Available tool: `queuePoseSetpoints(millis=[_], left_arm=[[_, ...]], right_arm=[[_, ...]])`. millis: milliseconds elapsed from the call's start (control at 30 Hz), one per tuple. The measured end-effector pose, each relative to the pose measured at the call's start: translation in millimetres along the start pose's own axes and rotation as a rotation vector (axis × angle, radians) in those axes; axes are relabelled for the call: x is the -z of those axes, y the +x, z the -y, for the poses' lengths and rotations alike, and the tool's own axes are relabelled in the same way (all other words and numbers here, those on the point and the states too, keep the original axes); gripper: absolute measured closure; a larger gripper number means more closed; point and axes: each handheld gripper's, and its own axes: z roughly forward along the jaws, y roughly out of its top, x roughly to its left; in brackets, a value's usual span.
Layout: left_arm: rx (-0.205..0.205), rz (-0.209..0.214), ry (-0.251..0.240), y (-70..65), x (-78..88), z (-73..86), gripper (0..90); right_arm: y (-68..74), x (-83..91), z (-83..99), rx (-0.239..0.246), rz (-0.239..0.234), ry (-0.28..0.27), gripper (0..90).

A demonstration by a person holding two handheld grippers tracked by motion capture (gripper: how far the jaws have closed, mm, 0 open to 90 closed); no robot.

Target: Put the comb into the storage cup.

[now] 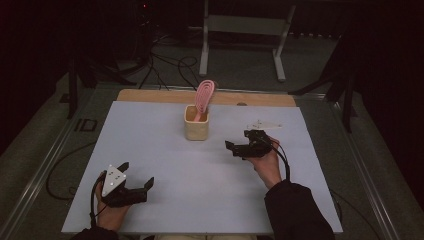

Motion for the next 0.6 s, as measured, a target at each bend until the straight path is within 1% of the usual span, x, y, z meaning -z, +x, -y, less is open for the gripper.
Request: queuePoseSetpoints(millis=[167, 233, 333, 400, 467, 600], left_arm=[[0.003, -0.002, -0.004, 0.7, 0.5, 0.0, 0.7], [0.003, 0.000, -0.002, 0.6, 0.3, 0.0, 0.7], [-0.001, 0.000, 0.000, 0.1, 0.1, 0.0, 0.7], [-0.001, 0.000, -0.001, 0.2, 0.2, -0.1, 0.7], [-0.001, -0.001, 0.001, 0.3, 0.1, 0.1, 0.7], [-0.002, 0.000, -0.001, -0.5, -0.2, 0.1, 0.7]], right_arm=[[2.0, 4.4, 3.7, 0.003, 0.000, -0.001, 9.8], [2.4, 7.0, 5.8, -0.004, -0.006, -0.004, 9.6], [3.4, 11.6, 11.1, -0.007, -0.004, -0.019, 9.6], [3.5, 14.7, 16.2, -0.022, -0.012, -0.019, 9.6], [5.1, 18.6, 21.4, -0.031, -0.011, -0.034, 9.6], [10.1, 27.1, 27.8, -0.012, 0.000, -0.055, 9.6]])
